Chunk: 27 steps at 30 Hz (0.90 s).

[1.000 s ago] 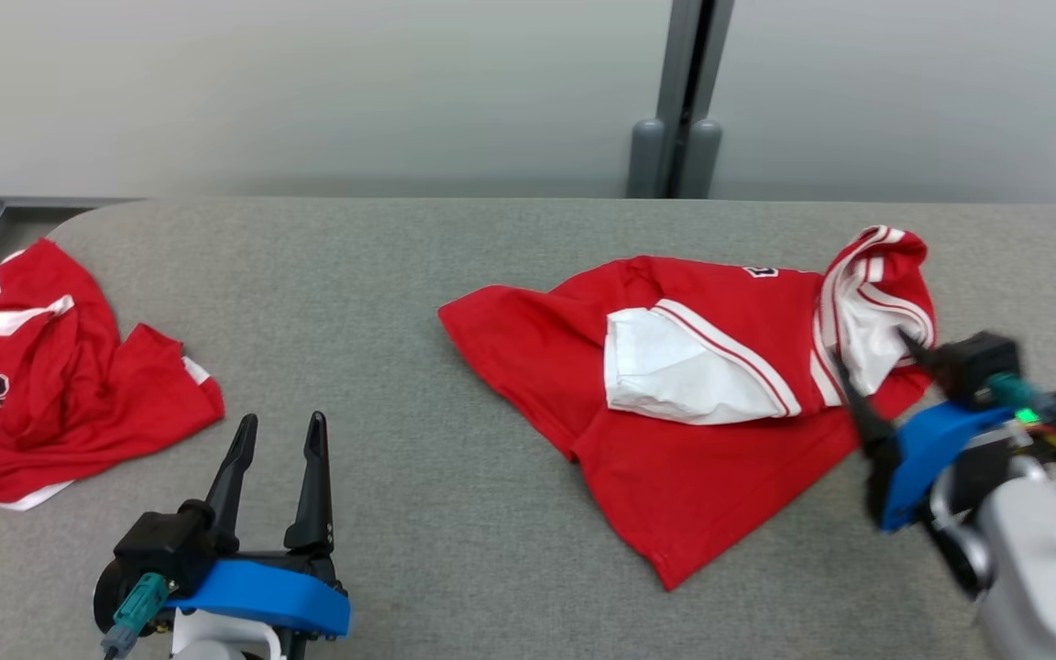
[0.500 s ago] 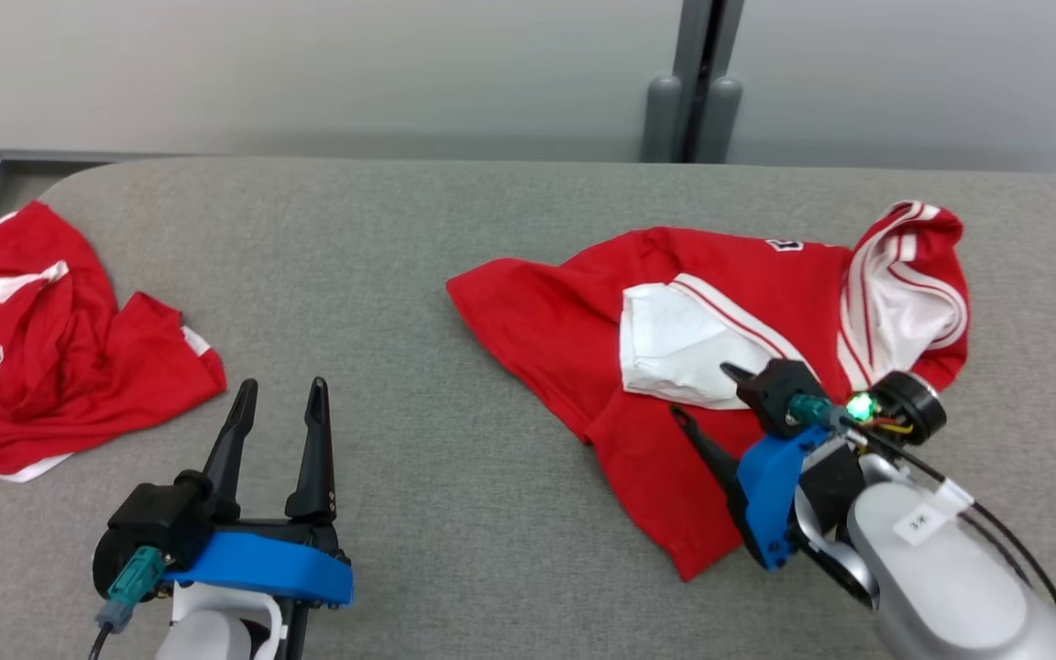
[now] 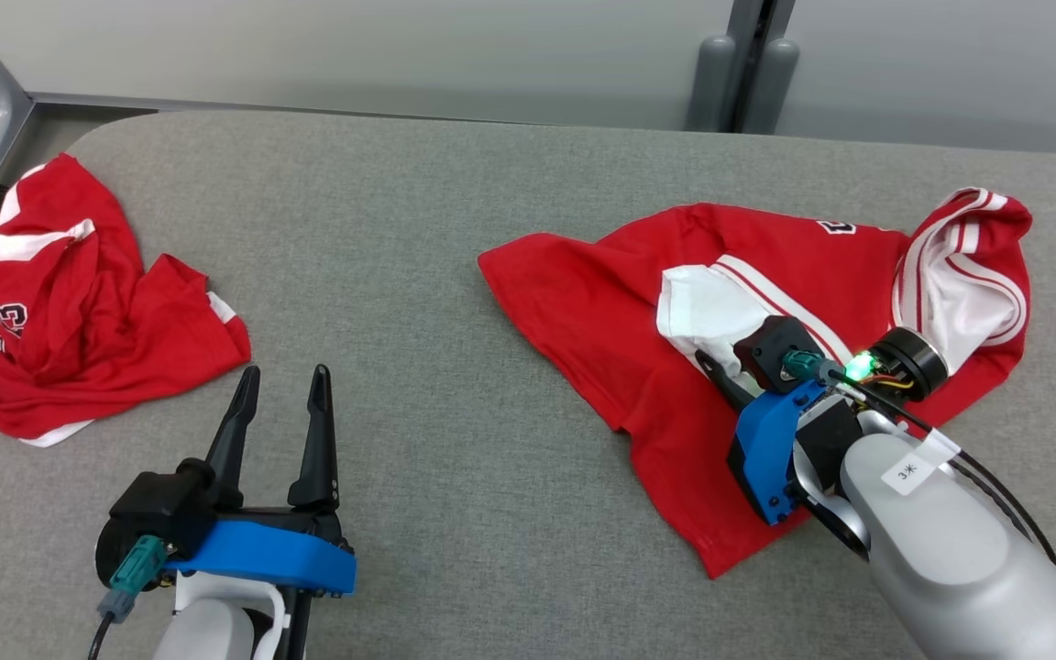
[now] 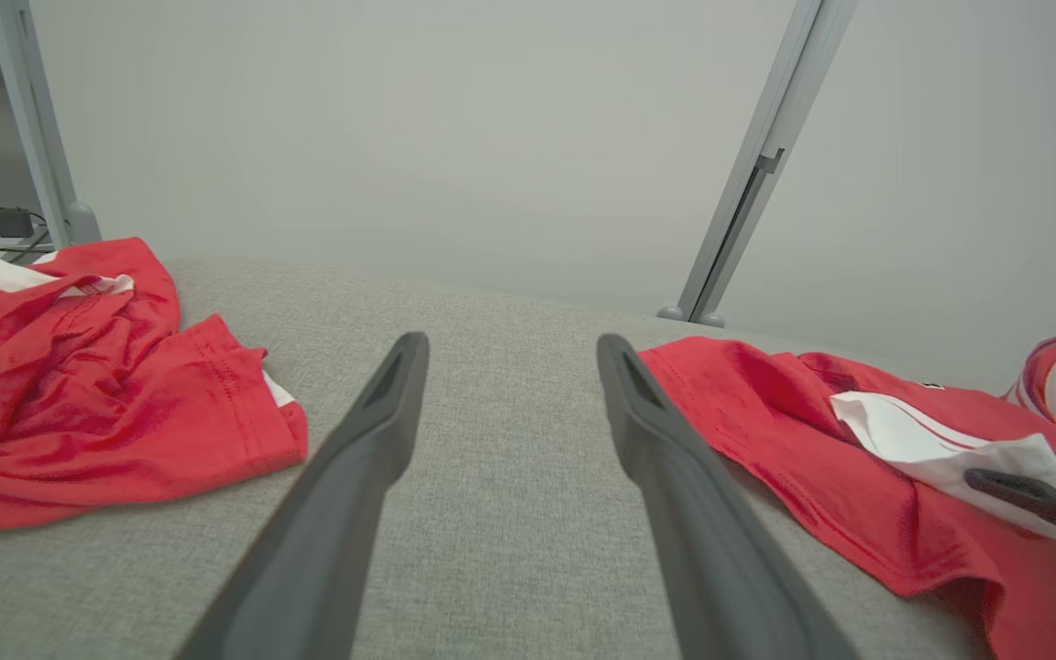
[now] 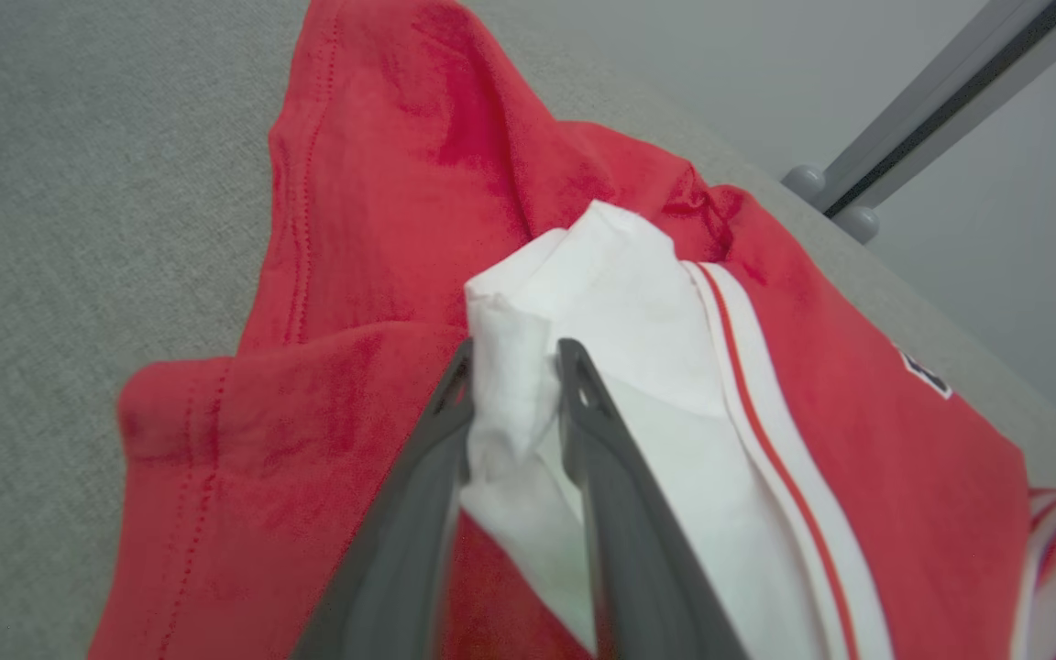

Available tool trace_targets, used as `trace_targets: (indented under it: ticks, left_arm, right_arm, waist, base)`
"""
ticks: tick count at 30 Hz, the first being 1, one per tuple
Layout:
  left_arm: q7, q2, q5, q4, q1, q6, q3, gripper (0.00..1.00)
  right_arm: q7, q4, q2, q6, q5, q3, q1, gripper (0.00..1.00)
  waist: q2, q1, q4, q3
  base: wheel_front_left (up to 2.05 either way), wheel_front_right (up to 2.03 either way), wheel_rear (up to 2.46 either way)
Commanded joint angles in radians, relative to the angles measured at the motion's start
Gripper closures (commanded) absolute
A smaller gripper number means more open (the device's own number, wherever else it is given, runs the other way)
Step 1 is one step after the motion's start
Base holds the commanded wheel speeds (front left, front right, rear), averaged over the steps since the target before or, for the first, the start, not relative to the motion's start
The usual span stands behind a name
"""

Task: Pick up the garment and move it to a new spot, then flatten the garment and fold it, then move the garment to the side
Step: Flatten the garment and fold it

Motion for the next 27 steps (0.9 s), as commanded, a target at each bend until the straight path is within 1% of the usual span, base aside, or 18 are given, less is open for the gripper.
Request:
trace_targets:
  ticks: [1,3,10,15,18,21,24,27]
  left_arm:
    - [-0.005,0.0,0.006,0.0,0.002,-0.002,0.007,0.0]
    - [-0.005,0.002,0.007,0.003,0.012,-0.003,0.015,0.0]
    - [-0.005,0.004,0.011,0.005,0.029,-0.008,0.019,0.0]
    - [-0.005,0.001,0.008,0.013,0.052,-0.007,0.023,0.0]
    - [-0.005,0.003,0.005,0.01,0.072,-0.003,0.033,0.0]
    - [-0.005,0.005,0.003,0.001,0.089,0.001,0.046,0.0]
    - [-0.005,0.009,0.001,-0.006,0.103,0.006,0.055,0.0]
    - [-0.005,0.013,0.0,-0.012,0.103,0.006,0.062,0.0]
  right_arm:
    - [-0.015,0.011,0.002,0.0,0.004,-0.004,-0.004,1.0]
    - [-0.024,0.022,0.006,0.0,0.008,-0.002,0.011,1.0]
    - [-0.07,0.015,-0.017,0.0,0.033,-0.004,0.042,1.0]
    - [-0.116,-0.056,-0.046,0.0,0.083,-0.068,0.13,1.0]
    - [-0.116,-0.139,-0.091,0.0,0.097,-0.157,0.228,1.0]
    - [-0.094,-0.223,-0.126,0.0,0.076,-0.287,0.355,1.0]
    - [-0.055,-0.306,-0.121,0.0,0.042,-0.434,0.483,1.0]
    - [-0.015,-0.389,-0.086,0.0,-0.012,-0.552,0.587,1.0]
  waist:
    - [0.0,0.0,-0.014,-0.011]
    - [0.0,0.0,-0.034,-0.025]
    - [0.0,0.0,-0.1,-0.074]
    - [0.0,0.0,-0.131,-0.122]
    - [0.0,0.0,-0.151,-0.143]
    - [0.0,0.0,-0.174,-0.151]
    - [0.0,0.0,-0.198,-0.152]
    - [0.0,0.0,-0.217,-0.144]
  base:
    - [0.0,0.0,0.0]
    - [0.0,0.0,0.0]
    - [0.0,0.0,0.0]
    - [0.0,0.0,0.0]
    - [0.0,0.0,0.0]
    - [0.0,0.0,0.0]
    - [0.0,0.0,0.0]
    - [0.0,0.0,0.0]
